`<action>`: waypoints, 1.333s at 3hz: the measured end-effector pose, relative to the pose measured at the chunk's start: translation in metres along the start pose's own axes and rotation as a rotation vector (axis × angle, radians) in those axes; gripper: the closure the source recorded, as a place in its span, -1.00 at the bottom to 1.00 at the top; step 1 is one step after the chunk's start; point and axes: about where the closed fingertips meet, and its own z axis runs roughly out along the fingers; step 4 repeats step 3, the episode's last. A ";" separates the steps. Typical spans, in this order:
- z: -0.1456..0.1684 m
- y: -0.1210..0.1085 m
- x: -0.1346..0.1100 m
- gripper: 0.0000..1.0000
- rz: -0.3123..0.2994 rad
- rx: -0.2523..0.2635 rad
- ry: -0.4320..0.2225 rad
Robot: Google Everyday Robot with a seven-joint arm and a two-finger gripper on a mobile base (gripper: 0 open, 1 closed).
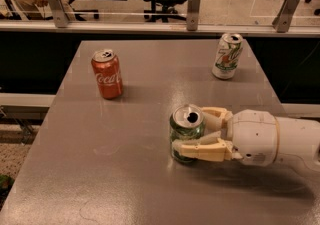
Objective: Place green can upright
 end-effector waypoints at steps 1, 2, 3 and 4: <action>0.004 -0.002 0.003 -0.77 0.007 -0.019 -0.009; 0.013 -0.007 0.001 -1.00 -0.002 -0.050 -0.019; 0.014 -0.007 0.001 -1.00 -0.002 -0.052 -0.019; 0.014 -0.007 0.001 -1.00 -0.002 -0.052 -0.019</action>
Offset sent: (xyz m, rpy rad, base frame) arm 0.0139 0.0060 -0.0073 0.0328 0.0036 0.0430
